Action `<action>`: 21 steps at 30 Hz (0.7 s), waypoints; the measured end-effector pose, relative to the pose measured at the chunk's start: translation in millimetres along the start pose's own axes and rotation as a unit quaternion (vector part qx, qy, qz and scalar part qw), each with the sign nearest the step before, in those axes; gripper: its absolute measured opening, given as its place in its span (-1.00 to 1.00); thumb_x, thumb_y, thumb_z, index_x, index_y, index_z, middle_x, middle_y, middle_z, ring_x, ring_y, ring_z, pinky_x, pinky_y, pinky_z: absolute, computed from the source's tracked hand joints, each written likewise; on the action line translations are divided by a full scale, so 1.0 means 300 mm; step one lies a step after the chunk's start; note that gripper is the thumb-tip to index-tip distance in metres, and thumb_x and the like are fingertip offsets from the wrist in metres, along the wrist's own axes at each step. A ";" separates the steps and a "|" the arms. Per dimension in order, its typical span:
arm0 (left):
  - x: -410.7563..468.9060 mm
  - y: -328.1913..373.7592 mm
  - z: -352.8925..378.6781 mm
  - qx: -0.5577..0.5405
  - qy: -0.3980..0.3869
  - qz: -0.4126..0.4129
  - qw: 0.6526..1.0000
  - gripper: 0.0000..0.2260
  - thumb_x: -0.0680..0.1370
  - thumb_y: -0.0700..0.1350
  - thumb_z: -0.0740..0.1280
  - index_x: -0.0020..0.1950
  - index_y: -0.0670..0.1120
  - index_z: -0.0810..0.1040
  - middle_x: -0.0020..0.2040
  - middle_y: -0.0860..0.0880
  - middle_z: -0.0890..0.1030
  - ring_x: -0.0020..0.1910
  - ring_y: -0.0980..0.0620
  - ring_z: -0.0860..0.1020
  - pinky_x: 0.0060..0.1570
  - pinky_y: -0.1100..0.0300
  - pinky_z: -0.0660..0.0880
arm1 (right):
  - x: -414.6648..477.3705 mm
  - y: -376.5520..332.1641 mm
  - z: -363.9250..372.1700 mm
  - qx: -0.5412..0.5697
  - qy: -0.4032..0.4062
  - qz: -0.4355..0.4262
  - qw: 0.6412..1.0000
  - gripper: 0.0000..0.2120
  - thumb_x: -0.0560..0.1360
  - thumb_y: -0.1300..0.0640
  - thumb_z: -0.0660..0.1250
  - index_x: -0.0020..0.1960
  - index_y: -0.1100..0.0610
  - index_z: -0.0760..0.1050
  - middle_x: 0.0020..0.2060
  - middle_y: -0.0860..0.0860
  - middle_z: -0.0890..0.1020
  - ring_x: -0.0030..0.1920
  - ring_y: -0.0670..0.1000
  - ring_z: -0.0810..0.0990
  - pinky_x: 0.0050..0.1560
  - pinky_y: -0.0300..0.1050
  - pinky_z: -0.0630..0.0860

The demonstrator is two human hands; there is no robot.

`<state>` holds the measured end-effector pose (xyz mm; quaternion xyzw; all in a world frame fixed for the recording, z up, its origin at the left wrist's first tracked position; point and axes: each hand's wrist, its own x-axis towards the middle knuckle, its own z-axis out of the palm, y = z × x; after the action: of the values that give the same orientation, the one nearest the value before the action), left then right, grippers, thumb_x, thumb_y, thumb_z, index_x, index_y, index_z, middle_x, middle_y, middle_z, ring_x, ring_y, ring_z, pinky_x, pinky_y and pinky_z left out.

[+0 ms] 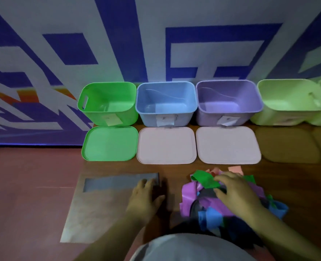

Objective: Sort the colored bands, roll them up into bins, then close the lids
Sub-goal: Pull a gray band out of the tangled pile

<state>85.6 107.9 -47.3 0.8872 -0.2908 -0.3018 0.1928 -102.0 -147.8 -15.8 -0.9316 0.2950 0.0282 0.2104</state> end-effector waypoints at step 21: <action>-0.139 0.386 0.274 -0.131 0.021 -0.051 0.990 -0.58 0.47 -0.17 0.27 0.24 0.24 0.44 0.02 0.35 0.62 -0.01 0.24 0.60 -0.05 0.30 0.49 | 0.017 0.254 -0.053 -0.038 -0.144 -0.156 0.976 -0.62 0.43 -0.02 0.37 0.25 -0.13 0.54 0.14 -0.13 0.62 0.21 0.02 0.47 0.20 -0.12 0.35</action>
<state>-40.9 33.0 -30.9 0.8741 -0.1992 -0.3278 0.2979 -141.7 -213.3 -30.9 -0.9597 0.1112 0.1401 0.2169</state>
